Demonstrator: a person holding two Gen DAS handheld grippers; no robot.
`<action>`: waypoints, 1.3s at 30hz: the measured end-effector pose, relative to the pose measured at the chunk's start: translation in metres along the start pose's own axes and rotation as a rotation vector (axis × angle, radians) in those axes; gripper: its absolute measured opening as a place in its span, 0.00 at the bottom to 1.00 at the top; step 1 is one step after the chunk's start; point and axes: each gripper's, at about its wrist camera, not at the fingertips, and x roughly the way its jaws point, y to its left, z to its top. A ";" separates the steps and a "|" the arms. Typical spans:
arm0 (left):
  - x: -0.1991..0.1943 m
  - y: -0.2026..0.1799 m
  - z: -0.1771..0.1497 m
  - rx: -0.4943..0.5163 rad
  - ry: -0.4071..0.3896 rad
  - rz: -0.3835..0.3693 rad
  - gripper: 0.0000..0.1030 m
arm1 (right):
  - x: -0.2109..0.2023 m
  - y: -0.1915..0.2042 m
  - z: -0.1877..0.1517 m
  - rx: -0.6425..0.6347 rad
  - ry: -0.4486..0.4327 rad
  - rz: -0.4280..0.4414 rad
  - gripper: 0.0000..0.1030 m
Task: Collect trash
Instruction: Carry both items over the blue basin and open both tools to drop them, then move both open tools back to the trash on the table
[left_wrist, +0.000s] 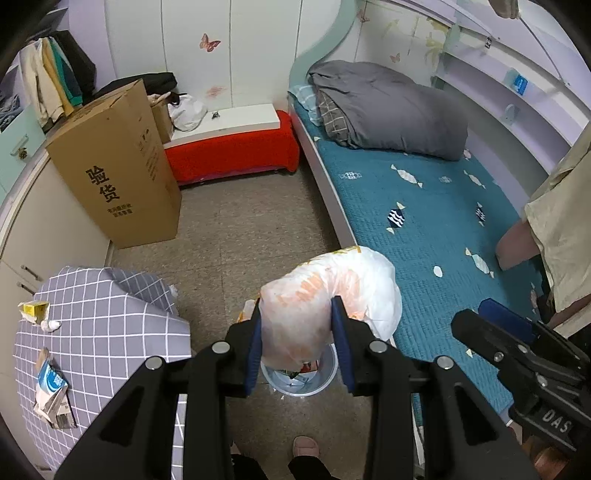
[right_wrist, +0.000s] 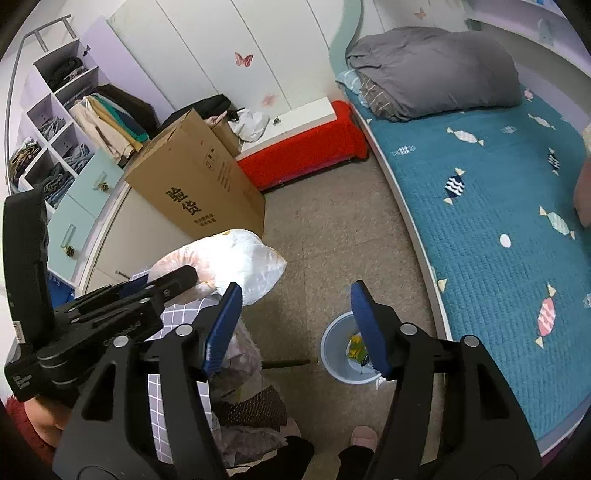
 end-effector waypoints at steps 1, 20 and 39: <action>0.001 -0.001 0.002 0.001 0.000 -0.007 0.38 | -0.002 0.000 0.000 0.003 -0.006 -0.003 0.60; -0.012 0.025 -0.013 -0.073 0.016 -0.028 0.65 | 0.002 0.021 -0.008 -0.015 0.013 0.022 0.60; -0.084 0.186 -0.093 -0.397 -0.032 0.148 0.65 | 0.063 0.181 -0.052 -0.294 0.181 0.222 0.61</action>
